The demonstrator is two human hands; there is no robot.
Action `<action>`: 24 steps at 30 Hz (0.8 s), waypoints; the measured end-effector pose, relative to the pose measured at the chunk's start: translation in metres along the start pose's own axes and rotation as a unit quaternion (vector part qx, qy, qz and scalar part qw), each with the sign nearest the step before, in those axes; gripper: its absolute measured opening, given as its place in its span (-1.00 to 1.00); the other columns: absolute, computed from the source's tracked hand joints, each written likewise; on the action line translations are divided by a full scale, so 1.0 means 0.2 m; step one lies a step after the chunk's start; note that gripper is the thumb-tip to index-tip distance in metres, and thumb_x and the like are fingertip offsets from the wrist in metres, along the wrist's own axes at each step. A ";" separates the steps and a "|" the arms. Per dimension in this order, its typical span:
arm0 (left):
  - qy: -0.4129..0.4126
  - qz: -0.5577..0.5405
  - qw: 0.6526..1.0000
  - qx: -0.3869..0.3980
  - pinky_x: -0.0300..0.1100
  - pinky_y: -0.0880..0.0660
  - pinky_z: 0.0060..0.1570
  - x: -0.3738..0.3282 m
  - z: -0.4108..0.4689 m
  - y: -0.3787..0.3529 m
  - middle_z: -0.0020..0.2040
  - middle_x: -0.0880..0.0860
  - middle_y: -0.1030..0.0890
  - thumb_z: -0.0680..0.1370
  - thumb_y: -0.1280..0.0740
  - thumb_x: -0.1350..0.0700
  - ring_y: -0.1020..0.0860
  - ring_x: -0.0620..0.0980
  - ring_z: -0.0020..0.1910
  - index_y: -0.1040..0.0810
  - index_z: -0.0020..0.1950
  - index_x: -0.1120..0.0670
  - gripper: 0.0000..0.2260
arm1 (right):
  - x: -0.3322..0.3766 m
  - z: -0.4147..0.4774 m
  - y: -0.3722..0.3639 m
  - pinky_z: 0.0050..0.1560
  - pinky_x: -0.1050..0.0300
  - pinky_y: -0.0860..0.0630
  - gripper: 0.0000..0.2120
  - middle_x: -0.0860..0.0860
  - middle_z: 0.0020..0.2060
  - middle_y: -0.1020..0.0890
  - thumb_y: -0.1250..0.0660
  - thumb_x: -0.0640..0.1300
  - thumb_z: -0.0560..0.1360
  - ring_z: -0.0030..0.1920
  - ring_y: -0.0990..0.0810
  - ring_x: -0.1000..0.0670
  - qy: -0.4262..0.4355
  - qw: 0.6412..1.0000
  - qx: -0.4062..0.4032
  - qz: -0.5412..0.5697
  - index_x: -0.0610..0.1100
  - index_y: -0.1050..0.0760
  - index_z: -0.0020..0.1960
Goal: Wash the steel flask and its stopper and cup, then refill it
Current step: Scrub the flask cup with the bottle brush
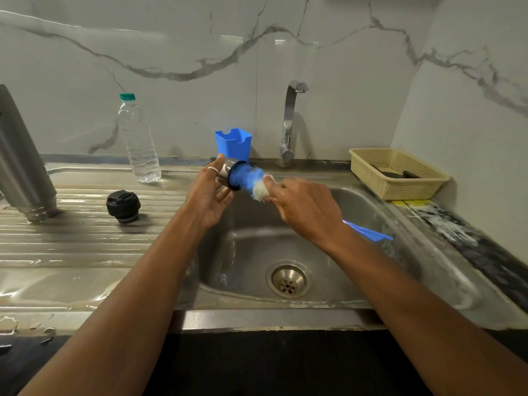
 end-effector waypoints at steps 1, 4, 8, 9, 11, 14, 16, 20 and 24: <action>0.000 -0.007 1.000 -0.008 -0.19 -0.64 -0.07 0.00 0.01 0.01 -0.01 0.04 -0.69 0.58 -0.43 -0.08 -0.69 -0.02 -0.01 -0.59 0.13 0.06 -0.74 | 0.00 0.01 -0.01 -0.48 0.14 -0.19 -0.48 -0.07 -0.32 -0.62 -0.61 -0.14 0.35 -0.39 -0.56 -0.12 0.005 0.999 -0.015 -0.029 -0.08 -0.62 0.29; -0.011 -0.012 1.000 -0.010 -0.23 -0.63 -0.15 0.00 0.02 0.02 0.03 0.03 -0.69 0.59 -0.44 0.02 -0.68 -0.03 0.03 -0.57 0.19 0.03 -0.79 | -0.02 0.03 -0.03 -0.46 0.13 -0.25 -0.56 -0.05 -0.28 -0.65 -0.57 -0.11 0.40 -0.32 -0.60 -0.13 -0.026 0.999 0.006 -0.037 -0.01 -0.63 0.27; -0.009 0.005 1.000 0.020 -0.17 -0.65 -0.08 0.00 0.01 0.00 -0.02 0.05 -0.67 0.59 -0.40 0.13 -0.68 -0.02 -0.04 -0.55 0.20 0.06 -0.80 | -0.11 -0.03 -0.15 -0.37 0.20 -0.46 -0.73 -0.09 -0.17 -0.72 -0.29 0.06 0.64 -0.29 -0.65 0.02 -0.283 0.832 0.193 0.437 -0.11 -0.65 0.08; -0.006 0.009 1.000 0.026 -0.15 -0.65 -0.08 0.00 0.01 -0.01 -0.03 0.07 -0.67 0.58 -0.38 0.15 -0.68 -0.02 -0.06 -0.55 0.20 0.09 -0.80 | -0.10 -0.05 -0.17 -0.38 0.22 -0.48 -0.70 -0.08 -0.19 -0.72 -0.28 0.07 0.65 -0.33 -0.63 0.05 -0.295 0.800 0.211 0.477 -0.12 -0.65 0.08; 0.003 -0.007 1.000 0.017 -0.10 -0.66 -0.08 0.01 0.01 -0.01 -0.02 0.11 -0.69 0.58 -0.37 0.14 -0.70 0.01 -0.09 -0.56 0.22 0.13 -0.77 | -0.11 -0.02 -0.11 -0.25 0.11 -0.55 -0.74 -0.05 -0.16 -0.72 -0.30 0.10 0.62 -0.22 -0.66 -0.03 -0.204 0.909 0.167 0.324 -0.03 -0.66 0.13; 0.019 -0.016 0.999 0.025 -0.02 -0.67 0.01 0.02 0.02 -0.01 0.16 0.16 -0.69 0.58 -0.43 -0.03 -0.70 0.08 0.08 -0.57 0.32 0.16 -0.60 | -0.04 0.01 -0.02 -0.38 0.08 -0.33 -0.61 0.00 -0.17 -0.69 -0.45 -0.01 0.53 -0.19 -0.60 -0.13 -0.041 0.998 0.035 0.036 0.06 -0.58 0.36; 0.017 -0.018 0.999 0.029 0.01 -0.65 0.06 0.02 0.03 -0.01 0.27 0.17 -0.66 0.57 -0.43 -0.09 -0.66 0.12 0.20 -0.55 0.39 0.17 -0.51 | 0.02 0.02 0.02 -0.43 0.13 -0.20 -0.50 0.03 -0.26 -0.66 -0.53 -0.12 0.45 -0.27 -0.55 -0.09 0.004 0.999 -0.023 -0.025 0.03 -0.57 0.37; -0.006 -0.015 1.000 0.010 -0.12 -0.65 -0.18 0.00 0.05 0.02 0.06 0.13 -0.70 0.58 -0.44 -0.01 -0.70 0.04 -0.06 -0.59 0.27 0.24 -0.62 | -0.02 0.03 -0.08 -0.26 0.04 -0.53 -0.73 0.02 -0.10 -0.72 -0.34 0.08 0.61 -0.17 -0.66 -0.04 -0.140 0.948 0.165 0.232 0.05 -0.61 0.27; -0.028 0.038 0.998 0.035 -0.11 -0.63 -0.18 0.01 0.05 -0.03 0.01 0.18 -0.63 0.59 -0.44 0.03 -0.66 0.07 -0.09 -0.52 0.22 0.17 -0.70 | 0.00 -0.12 -0.21 -0.49 0.26 -0.34 -0.68 -0.08 -0.17 -0.73 -0.32 0.03 0.64 -0.38 -0.57 0.09 -0.367 0.638 0.313 0.600 -0.21 -0.59 0.18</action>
Point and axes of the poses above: each hand's wrist, its own z-axis towards the middle knuckle, its own y-axis out of the back of the hand, x = y × z, the point moved 8 cm from there along z, towards the middle knuckle
